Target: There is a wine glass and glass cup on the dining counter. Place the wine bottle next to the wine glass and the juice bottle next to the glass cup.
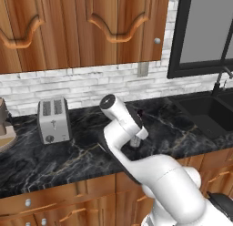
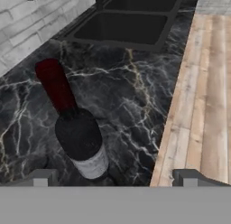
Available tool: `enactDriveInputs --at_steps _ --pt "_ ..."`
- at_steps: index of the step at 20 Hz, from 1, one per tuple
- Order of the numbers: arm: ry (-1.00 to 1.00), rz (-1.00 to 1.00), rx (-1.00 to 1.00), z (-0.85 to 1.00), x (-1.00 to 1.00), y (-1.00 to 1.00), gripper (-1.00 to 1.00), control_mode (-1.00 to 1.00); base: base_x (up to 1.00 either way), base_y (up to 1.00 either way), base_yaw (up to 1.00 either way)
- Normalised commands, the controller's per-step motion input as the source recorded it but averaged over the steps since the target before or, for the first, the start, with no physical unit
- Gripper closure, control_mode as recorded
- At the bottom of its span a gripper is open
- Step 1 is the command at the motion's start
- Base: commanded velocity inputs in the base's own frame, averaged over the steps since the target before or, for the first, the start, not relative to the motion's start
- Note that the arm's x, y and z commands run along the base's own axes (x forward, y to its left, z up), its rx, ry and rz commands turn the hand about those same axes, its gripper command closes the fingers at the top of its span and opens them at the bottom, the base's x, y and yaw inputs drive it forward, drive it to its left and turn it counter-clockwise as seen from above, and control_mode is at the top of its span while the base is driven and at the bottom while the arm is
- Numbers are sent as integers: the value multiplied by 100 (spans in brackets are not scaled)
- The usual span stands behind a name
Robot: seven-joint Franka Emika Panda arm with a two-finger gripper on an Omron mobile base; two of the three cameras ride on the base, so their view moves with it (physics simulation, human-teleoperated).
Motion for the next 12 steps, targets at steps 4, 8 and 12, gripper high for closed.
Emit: enactDriveInputs --at_steps 4,8,12 --pt "0 -12 0 0 9 0 -100 -100 0 0 0" --pt "-5 -10 0 -1 8 0 -100 -100 0 0 0" --pt "-11 -4 -3 -6 2 0 -100 -100 0 0 0"
